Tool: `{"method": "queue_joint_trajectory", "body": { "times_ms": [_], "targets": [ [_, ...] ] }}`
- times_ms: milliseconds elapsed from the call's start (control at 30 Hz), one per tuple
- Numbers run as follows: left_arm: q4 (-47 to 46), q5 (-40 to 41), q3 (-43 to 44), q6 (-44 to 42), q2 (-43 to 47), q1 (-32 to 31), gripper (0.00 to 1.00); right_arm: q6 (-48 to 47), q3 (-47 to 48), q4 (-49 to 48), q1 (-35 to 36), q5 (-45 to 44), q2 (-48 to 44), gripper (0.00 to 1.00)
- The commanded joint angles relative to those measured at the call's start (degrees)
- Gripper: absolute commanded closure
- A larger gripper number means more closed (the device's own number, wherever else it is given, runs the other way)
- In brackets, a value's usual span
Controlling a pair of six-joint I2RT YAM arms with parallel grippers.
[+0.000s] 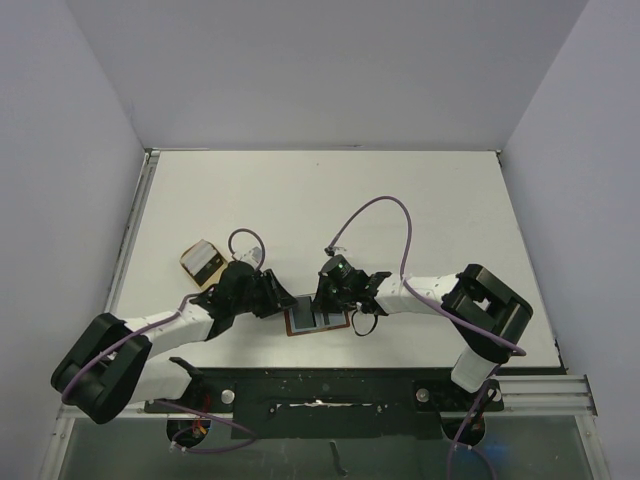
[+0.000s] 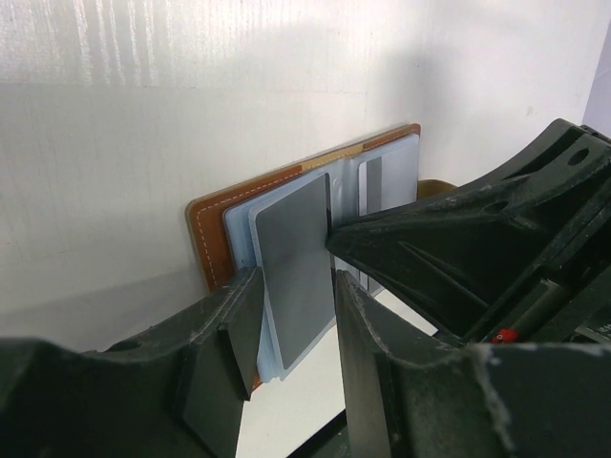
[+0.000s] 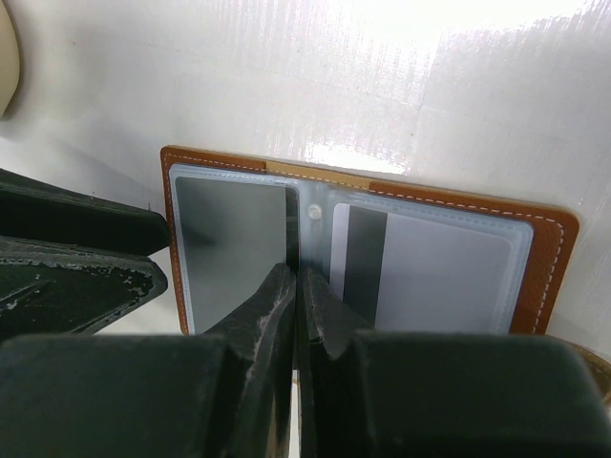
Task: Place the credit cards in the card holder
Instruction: Turn over the card slot in the card holder.
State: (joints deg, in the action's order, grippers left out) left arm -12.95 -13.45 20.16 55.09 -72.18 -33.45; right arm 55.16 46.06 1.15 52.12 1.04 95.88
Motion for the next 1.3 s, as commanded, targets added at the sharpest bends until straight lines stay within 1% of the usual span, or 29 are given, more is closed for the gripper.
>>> {"method": "queue_joint_trajectory", "body": {
  "times_ms": [0,233,433,633,733,867,1000,1033,1100,1267],
  "targets": [
    [-4.49,0.89,-0.53,0.32,-0.65,-0.3,0.65,-0.22,-1.97,2.51,0.68,-1.31,0.54,1.0],
    [-6.9,0.31,-0.39,0.76,-2.63,-0.3,0.65,-0.2,-1.58,2.46,0.69,-1.39,0.56,1.0],
    [-8.51,-0.69,-0.76,1.59,-2.51,-0.39,0.66,0.03,-2.61,2.24,0.64,-1.6,0.06,1.0],
    [-6.97,-1.12,0.14,1.45,-0.6,-0.68,0.71,0.21,-2.55,1.54,0.78,-1.17,0.54,0.99],
    [-5.13,-1.13,1.08,0.82,0.37,-0.77,0.73,-0.02,-2.44,1.48,0.87,-1.09,0.45,0.97],
    [-1.24,-0.78,3.11,-0.86,0.96,-0.8,0.79,-0.93,-1.46,2.37,0.84,-1.32,-0.42,0.91],
    [3.04,0.17,5.25,-3.42,1.08,-0.81,0.9,-2.07,-0.1,3.66,0.88,-1.43,-2.52,0.81],
    [3.89,0.26,5.62,-3.9,0.96,-0.76,0.94,-2.38,0.12,3.95,0.88,-1.47,-3.45,0.78],
    [4.51,0.2,6.25,-4.4,0.55,-0.81,0.99,-2.94,0.41,4.67,0.85,-1.53,-4.94,0.75],
    [6.74,0.2,9.07,-6.12,-1.08,-0.76,1.0,-4.22,0.26,7.56,0.74,-2.9,-9.0,0.68]
  ]
}}
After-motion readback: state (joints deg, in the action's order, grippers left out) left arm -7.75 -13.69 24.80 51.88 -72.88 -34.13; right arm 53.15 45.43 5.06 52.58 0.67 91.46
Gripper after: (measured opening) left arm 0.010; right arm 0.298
